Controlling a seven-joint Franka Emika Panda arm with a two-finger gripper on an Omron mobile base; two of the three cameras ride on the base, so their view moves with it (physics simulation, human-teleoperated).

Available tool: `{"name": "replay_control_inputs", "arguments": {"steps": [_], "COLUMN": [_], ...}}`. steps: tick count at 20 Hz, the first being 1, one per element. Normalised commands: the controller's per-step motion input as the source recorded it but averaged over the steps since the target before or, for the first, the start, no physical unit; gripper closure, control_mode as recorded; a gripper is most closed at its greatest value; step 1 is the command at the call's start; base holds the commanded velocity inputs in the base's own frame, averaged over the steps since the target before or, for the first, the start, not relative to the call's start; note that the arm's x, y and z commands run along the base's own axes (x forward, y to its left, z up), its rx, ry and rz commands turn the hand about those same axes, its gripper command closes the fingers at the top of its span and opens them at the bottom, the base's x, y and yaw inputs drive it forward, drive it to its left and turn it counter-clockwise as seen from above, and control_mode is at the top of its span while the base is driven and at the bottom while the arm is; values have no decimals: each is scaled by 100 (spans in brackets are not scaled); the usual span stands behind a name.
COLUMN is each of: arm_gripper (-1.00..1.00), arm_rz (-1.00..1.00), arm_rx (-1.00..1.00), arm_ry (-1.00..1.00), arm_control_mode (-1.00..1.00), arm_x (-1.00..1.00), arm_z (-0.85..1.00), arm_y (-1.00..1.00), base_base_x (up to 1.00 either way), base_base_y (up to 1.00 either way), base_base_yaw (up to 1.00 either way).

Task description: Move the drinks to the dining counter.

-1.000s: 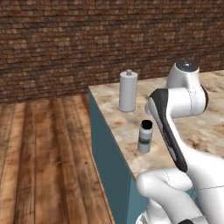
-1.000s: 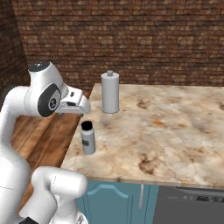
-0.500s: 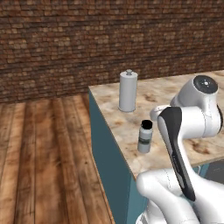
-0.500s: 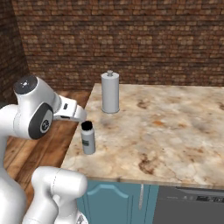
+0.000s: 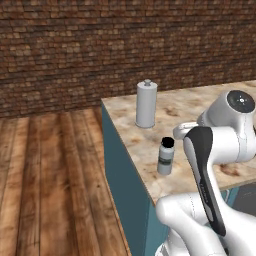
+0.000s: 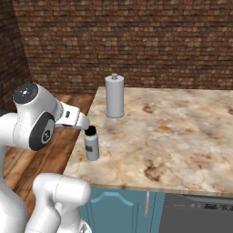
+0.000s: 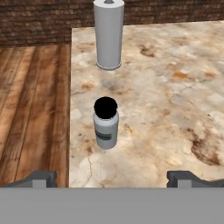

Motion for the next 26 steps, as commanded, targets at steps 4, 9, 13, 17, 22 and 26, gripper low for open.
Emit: {"name": "replay_control_inputs", "arguments": {"steps": [4, 9, 13, 17, 22, 26], "arm_gripper": [-100, -100, -100, -100, -100, -100], "arm_rz": [0, 0, 0, 0, 0, 0], "arm_rx": [0, 0, 0, 0, 0, 0], "arm_ry": [0, 0, 0, 0, 0, 0], "arm_control_mode": [-100, -100, 100, 100, 100, 100], "arm_x": [0, 0, 0, 0, 0, 0], "arm_z": [0, 0, 0, 0, 0, 0], "arm_y": [0, 0, 0, 0, 0, 0], "base_base_x": [0, 0, -9, -64, -82, -29], "base_base_y": [0, 0, 0, 0, 0, 0], "base_base_yaw": [0, 0, 0, -1, -9, -1]}}
